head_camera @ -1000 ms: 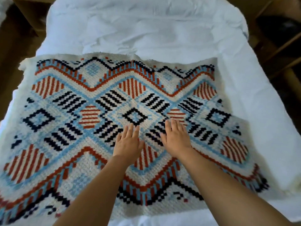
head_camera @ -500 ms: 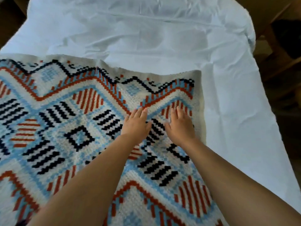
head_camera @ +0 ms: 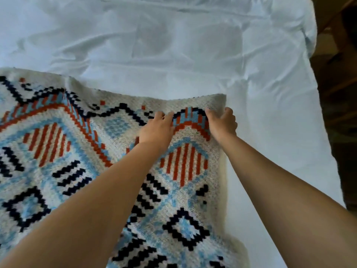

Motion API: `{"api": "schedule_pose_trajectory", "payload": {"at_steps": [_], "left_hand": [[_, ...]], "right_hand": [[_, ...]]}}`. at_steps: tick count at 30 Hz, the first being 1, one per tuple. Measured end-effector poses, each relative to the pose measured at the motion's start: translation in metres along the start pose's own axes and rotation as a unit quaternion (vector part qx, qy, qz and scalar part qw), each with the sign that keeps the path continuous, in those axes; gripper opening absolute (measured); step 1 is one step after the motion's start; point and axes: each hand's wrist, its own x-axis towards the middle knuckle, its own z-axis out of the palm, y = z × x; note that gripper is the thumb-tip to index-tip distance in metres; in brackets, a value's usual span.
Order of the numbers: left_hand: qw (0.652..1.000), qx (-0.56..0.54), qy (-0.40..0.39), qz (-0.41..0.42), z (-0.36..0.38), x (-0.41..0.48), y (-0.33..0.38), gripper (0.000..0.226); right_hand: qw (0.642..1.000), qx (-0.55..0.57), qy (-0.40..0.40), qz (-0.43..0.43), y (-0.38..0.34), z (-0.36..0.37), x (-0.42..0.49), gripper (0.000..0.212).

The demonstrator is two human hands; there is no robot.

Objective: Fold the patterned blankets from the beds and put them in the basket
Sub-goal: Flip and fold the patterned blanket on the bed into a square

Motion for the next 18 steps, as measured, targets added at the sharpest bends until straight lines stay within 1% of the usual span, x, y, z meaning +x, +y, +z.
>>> {"api": "schedule_pose_trajectory", "payload": {"at_steps": [3,5,6,7,8,9,10,11,12,14,15,16,17,18], "left_hand": [[0.999,0.021,-0.029,0.0,0.002,0.032,0.006,0.069],[0.998,0.025,-0.064,0.002,0.003,0.048,0.007,0.086],[0.996,0.022,-0.081,0.002,0.002,0.054,0.007,0.091],[0.995,0.018,-0.097,0.003,0.001,0.059,0.007,0.09],[0.994,0.017,-0.11,0.008,-0.001,0.064,0.008,0.081],[0.993,0.016,-0.113,0.018,-0.004,0.067,0.01,0.064],[0.995,0.006,-0.098,0.033,-0.005,0.07,0.012,0.041],[0.997,-0.019,-0.067,0.046,-0.007,0.073,0.017,0.022],[0.997,-0.055,-0.021,0.054,-0.008,0.078,0.023,0.014],[0.982,-0.16,0.086,0.055,-0.01,0.093,0.043,0.011],[0.967,-0.215,0.125,0.05,-0.012,0.101,0.054,0.014],[0.957,-0.251,0.14,0.049,-0.009,0.109,0.064,0.025],[0.961,-0.243,0.115,0.06,-0.003,0.116,0.071,0.041],[0.979,-0.177,0.061,0.081,0.007,0.12,0.076,0.056]], "right_hand": [[0.999,-0.024,-0.002,-0.036,-0.003,0.005,0.026,0.086],[0.998,0.002,-0.041,-0.058,-0.004,0.011,0.038,0.089],[0.995,0.014,-0.071,-0.068,-0.005,0.013,0.042,0.085],[0.991,0.01,-0.106,-0.083,-0.006,0.014,0.045,0.077],[0.984,-0.013,-0.142,-0.105,-0.007,0.013,0.048,0.067],[0.975,-0.048,-0.174,-0.131,-0.008,0.01,0.051,0.054],[0.965,-0.09,-0.189,-0.16,-0.009,0.005,0.055,0.042],[0.956,-0.132,-0.178,-0.191,-0.013,-0.003,0.061,0.033],[0.952,-0.169,-0.132,-0.218,-0.017,-0.013,0.068,0.029],[0.947,-0.209,0.029,-0.244,-0.029,-0.034,0.09,0.03],[0.943,-0.205,0.098,-0.245,-0.035,-0.044,0.101,0.031],[0.94,-0.197,0.14,-0.241,-0.037,-0.049,0.111,0.032],[0.938,-0.203,0.158,-0.231,-0.036,-0.048,0.119,0.034],[0.934,-0.228,0.164,-0.22,-0.031,-0.044,0.123,0.039]]}}
